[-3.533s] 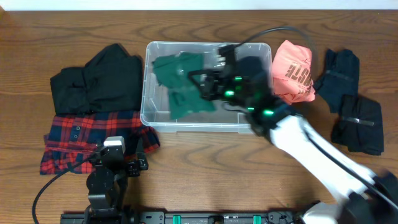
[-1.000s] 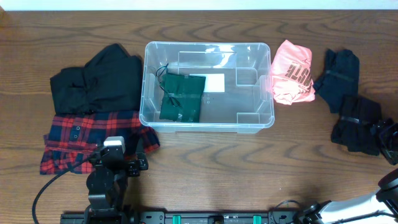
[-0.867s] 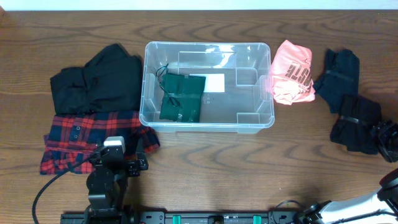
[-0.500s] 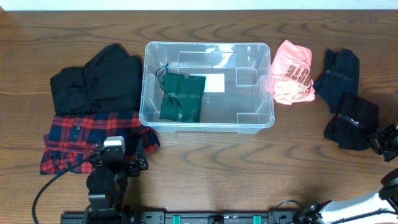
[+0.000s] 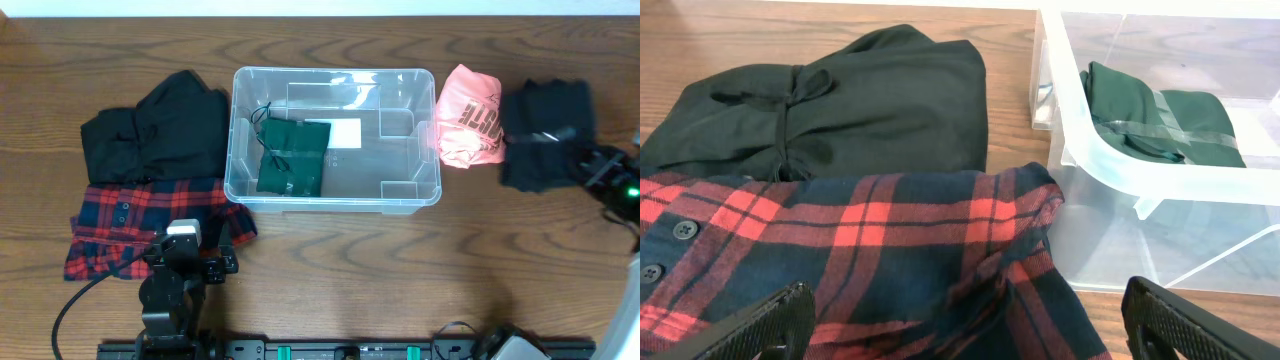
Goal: Pack container
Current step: 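Move the right gripper to the black garment and grasp it, then lower the black garment into the bin beside the green cloth, release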
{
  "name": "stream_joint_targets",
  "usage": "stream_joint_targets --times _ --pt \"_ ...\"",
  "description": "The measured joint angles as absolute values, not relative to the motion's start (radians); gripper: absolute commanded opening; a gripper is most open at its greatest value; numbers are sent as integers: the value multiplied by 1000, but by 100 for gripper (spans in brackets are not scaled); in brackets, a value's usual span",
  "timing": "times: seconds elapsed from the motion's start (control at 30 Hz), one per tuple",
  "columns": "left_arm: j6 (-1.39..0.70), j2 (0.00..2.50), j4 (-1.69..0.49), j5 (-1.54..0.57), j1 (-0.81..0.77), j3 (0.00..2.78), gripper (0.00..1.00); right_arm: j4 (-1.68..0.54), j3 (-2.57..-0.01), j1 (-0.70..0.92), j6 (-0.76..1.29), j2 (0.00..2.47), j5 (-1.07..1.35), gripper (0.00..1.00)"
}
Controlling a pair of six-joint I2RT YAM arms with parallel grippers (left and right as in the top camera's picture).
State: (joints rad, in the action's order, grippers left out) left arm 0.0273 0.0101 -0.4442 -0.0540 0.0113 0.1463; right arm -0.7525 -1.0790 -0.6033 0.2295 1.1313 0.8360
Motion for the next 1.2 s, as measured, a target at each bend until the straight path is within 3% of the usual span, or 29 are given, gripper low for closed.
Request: stream_joint_targets --times 0.23,0.5,0.67,0.97,1.1,1.2 --pt "27 10 -444 -54 11 146 98 -640 -1079 -184 477 1015 746 1" --pt "27 10 -443 -54 11 146 98 -362 -1063 229 820 1222 468 1" --pt "27 10 -444 -54 11 146 98 -223 -1061 340 973 1447 407 1" --pt "27 10 -444 -54 11 146 98 -154 -1045 379 1133 1754 377 2" --pt "27 10 -444 -54 11 146 98 -152 -1045 403 1145 1803 372 23" --pt "27 10 -444 -54 11 146 98 -159 -1045 411 1103 1815 358 31"
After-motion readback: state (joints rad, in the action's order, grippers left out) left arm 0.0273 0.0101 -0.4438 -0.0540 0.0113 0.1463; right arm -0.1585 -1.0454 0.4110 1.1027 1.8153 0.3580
